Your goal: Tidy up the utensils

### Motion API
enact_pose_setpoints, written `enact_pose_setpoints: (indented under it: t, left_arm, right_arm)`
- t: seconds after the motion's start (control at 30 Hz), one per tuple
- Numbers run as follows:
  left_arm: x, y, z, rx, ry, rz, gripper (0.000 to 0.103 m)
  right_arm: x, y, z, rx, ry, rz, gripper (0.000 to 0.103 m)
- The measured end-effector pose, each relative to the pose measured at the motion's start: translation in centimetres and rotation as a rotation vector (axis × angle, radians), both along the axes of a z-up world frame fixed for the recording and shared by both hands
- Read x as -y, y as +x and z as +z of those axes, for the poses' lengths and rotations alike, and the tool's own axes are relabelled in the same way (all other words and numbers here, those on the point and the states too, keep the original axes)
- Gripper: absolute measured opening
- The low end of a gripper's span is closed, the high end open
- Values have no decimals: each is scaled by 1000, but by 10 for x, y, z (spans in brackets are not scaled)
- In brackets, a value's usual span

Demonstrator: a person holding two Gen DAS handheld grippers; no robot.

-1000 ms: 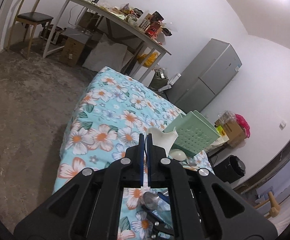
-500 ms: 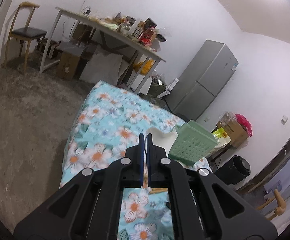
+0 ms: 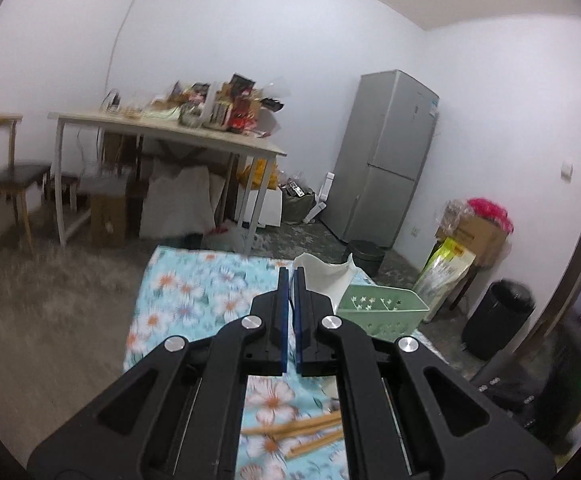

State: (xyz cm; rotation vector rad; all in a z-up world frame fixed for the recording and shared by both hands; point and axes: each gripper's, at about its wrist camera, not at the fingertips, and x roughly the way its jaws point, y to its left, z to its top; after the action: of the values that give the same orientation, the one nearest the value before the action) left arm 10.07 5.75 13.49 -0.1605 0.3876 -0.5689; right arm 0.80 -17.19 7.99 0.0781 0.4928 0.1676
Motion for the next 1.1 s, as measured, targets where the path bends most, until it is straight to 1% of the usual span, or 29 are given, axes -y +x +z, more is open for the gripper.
enact_pose_setpoints:
  t: [0.07, 0.1, 0.13, 0.23, 0.37, 0.47, 0.5, 0.53, 0.57, 0.63, 0.73, 0.8, 0.87, 0.9, 0.93, 1.0, 1.03, 1.07, 1.1]
  left_arm:
    - [17, 8, 7, 19, 60, -13, 1]
    - [22, 10, 9, 20, 77, -16, 1]
    - [30, 17, 11, 15, 113, -27, 1]
    - [49, 30, 15, -6, 180, -56, 1]
    - [72, 45, 20, -30, 277, -107, 1]
    - [96, 58, 19, -56, 398, -166, 1]
    - [105, 62, 19, -64, 448, -180, 1]
    - [118, 70, 17, -74, 523, -202, 1]
    - [122, 73, 16, -79, 553, -208, 1]
    - [140, 87, 12, -98, 648, -231, 1]
    - [156, 100, 10, -122, 715, -261, 1]
    - [168, 109, 7, -155, 729, -283, 1]
    - [176, 120, 6, -185, 707, -294, 1]
    - [179, 126, 6, -197, 683, -295, 2]
    - [180, 130, 7, -207, 643, -295, 3]
    - [178, 133, 7, -228, 560, -296, 14]
    - [175, 137, 7, -237, 495, -291, 24]
    - [171, 139, 8, -240, 431, -280, 30]
    - [168, 140, 9, -239, 395, -268, 31]
  right_arm:
    - [17, -2, 12, 27, 28, -21, 4]
    - [26, -3, 19, 45, 43, -34, 4]
    - [32, -2, 23, 56, 52, -43, 4]
    - [52, -1, 35, 93, 79, -71, 4]
    - [70, 7, 43, 119, 89, -101, 4]
    - [79, 16, 44, 119, 106, -104, 4]
    - [82, 19, 43, 117, 111, -103, 4]
    - [84, 21, 41, 114, 117, -102, 4]
    - [84, 24, 39, 113, 121, -102, 4]
    - [86, 27, 38, 111, 123, -104, 4]
    - [90, 33, 34, 105, 131, -104, 4]
    - [90, 31, 32, 102, 137, -107, 4]
    - [96, 35, 31, 97, 154, -106, 4]
    - [96, 35, 31, 96, 160, -107, 4]
    - [100, 37, 32, 97, 166, -108, 4]
    - [106, 37, 34, 98, 184, -104, 4]
    - [108, 37, 35, 100, 193, -100, 4]
    - [112, 38, 38, 104, 207, -92, 4]
    - [115, 38, 41, 109, 214, -88, 4]
